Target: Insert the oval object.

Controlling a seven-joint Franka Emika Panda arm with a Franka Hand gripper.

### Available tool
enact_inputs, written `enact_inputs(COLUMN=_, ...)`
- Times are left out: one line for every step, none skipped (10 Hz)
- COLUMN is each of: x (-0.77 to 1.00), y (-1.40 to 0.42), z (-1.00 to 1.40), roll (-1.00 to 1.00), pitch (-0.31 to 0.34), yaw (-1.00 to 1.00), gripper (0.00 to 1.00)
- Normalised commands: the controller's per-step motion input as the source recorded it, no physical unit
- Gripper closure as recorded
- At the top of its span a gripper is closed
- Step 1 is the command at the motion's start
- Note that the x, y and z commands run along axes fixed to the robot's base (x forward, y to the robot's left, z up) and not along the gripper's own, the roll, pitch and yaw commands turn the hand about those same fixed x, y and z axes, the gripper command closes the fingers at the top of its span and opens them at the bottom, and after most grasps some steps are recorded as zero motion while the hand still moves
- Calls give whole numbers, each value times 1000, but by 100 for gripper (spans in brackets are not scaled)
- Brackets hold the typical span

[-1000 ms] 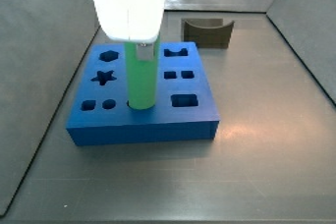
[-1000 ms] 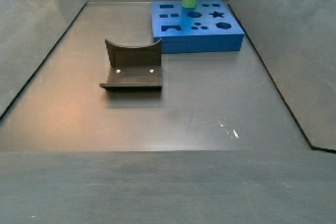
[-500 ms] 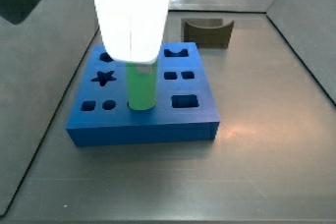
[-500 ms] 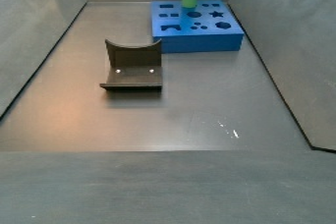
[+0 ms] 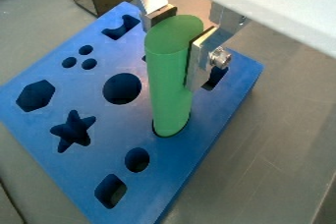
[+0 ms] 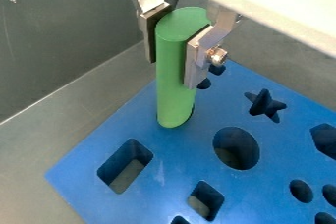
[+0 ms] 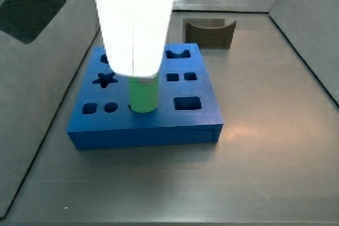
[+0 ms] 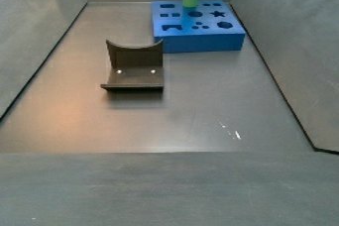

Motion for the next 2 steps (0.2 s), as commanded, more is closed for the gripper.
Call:
enact_inputs(x=0, y=0, z=-34, roll=-40, pitch=0, yaw=0, gripper=100)
enact_inputs(x=0, y=0, z=0, roll=0, pitch=0, yaw=0, gripper=100)
